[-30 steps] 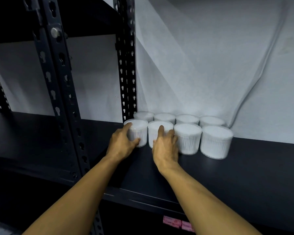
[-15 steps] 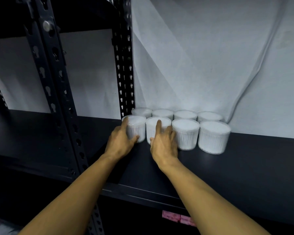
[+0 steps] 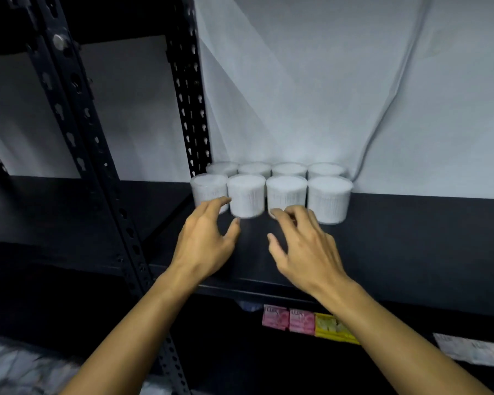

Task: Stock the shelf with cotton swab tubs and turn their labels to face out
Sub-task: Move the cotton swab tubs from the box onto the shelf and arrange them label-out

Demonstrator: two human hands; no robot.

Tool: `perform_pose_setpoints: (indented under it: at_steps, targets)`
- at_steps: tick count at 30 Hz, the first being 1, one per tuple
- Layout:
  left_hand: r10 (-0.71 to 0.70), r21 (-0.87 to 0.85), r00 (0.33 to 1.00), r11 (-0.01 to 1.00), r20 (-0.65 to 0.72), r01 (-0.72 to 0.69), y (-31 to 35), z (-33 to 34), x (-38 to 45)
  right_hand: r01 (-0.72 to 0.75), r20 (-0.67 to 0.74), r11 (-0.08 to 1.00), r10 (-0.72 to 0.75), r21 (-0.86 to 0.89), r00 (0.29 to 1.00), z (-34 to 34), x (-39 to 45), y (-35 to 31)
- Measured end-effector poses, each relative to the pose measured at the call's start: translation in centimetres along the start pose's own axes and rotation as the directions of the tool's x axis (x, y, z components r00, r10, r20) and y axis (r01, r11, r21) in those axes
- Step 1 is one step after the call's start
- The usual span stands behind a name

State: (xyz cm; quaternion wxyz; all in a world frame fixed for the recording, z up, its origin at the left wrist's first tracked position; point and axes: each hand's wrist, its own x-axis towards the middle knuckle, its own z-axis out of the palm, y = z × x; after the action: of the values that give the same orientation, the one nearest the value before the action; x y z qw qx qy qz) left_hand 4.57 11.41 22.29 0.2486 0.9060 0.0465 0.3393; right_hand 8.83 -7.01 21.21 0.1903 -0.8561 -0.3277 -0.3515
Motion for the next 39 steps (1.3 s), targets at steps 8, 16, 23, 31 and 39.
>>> perform_pose_setpoints:
  at_steps: [8, 16, 23, 31, 39]
  targets:
    - [0.296, -0.076, 0.936, 0.946, -0.192, -0.315, 6.2, 4.4, -8.7, 0.125, -0.088, 0.988, -0.117, 0.091, 0.989, -3.0, -11.3, 4.4]
    - [0.482, 0.13, 0.875, 0.871, -0.045, -0.473, 5.9, 10.3, -16.2, 0.241, 0.03, 0.97, -0.241, 0.023, 0.97, -0.6, -21.2, 7.8]
    - [0.41, 0.037, 0.873, 0.9, 0.263, -0.434, 2.3, 16.9, -21.0, 0.189, 0.365, 0.98, -0.198, 0.061, 0.909, 5.5, -29.6, 10.2]
    - [0.055, 0.134, 0.75, 0.973, 0.659, -0.189, -4.5, 23.2, -28.6, -0.083, 0.775, 0.994, -0.008, 0.077, 0.632, 13.5, -36.9, 8.6]
    - [-0.257, 0.384, 0.563, 0.916, 0.786, -0.118, -8.6, 28.0, -35.3, -0.17, 0.887, 0.978, 0.18, -0.118, 0.425, 18.2, -41.0, 6.8]
